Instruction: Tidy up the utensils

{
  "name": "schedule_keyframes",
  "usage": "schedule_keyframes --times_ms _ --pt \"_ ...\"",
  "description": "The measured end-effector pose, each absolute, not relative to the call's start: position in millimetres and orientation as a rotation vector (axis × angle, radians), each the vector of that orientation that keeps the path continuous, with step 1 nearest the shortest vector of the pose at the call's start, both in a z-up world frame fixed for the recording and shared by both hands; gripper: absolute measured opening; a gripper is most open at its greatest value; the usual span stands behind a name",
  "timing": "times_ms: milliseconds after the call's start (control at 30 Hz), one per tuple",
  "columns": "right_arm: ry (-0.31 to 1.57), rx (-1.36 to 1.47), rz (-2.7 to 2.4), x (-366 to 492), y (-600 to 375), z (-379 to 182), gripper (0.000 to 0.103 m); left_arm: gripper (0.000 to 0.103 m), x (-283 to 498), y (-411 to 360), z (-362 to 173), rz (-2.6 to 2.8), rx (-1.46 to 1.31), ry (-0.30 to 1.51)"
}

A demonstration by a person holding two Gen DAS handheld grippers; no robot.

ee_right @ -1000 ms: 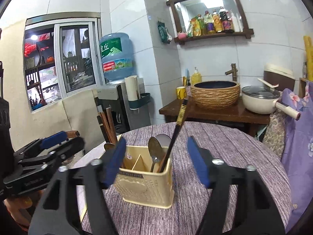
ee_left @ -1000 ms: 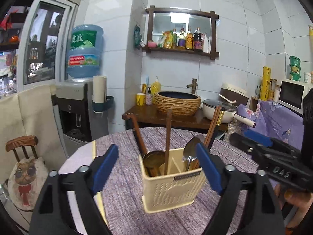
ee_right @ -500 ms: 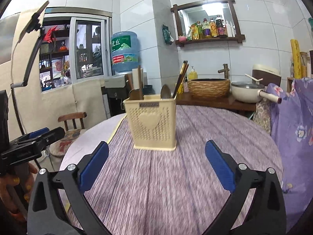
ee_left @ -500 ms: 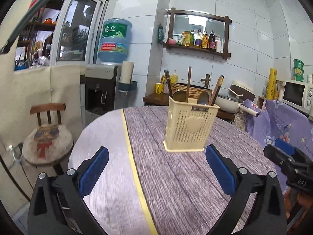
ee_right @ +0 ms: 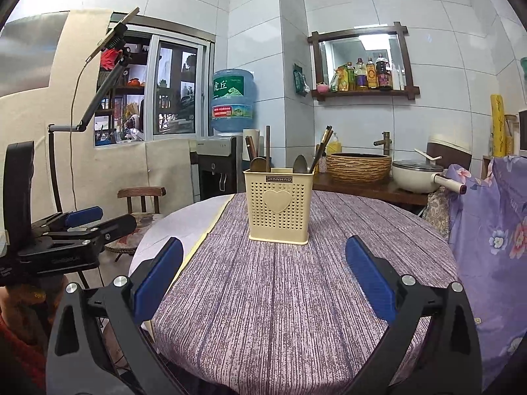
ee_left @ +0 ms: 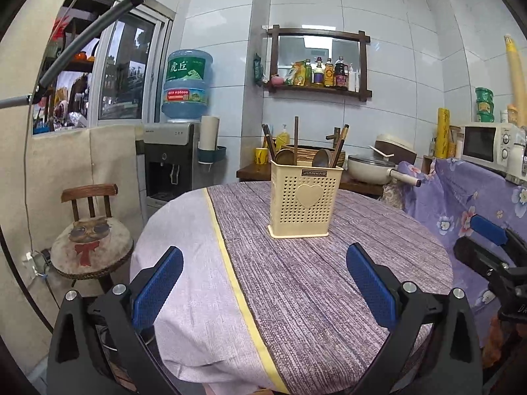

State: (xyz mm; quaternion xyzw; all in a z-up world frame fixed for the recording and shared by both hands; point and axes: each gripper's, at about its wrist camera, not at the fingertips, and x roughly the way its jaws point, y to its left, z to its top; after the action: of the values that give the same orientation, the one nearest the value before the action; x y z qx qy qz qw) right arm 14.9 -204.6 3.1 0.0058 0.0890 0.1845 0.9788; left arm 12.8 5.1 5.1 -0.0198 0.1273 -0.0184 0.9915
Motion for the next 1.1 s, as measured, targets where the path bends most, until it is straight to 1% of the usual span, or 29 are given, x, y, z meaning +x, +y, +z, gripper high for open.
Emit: schedule_keyframes --times_ms 1100 --pt "0.196 0.037 0.371 17 -219 2 0.097 0.098 5 8 1 -0.048 -0.044 0.25"
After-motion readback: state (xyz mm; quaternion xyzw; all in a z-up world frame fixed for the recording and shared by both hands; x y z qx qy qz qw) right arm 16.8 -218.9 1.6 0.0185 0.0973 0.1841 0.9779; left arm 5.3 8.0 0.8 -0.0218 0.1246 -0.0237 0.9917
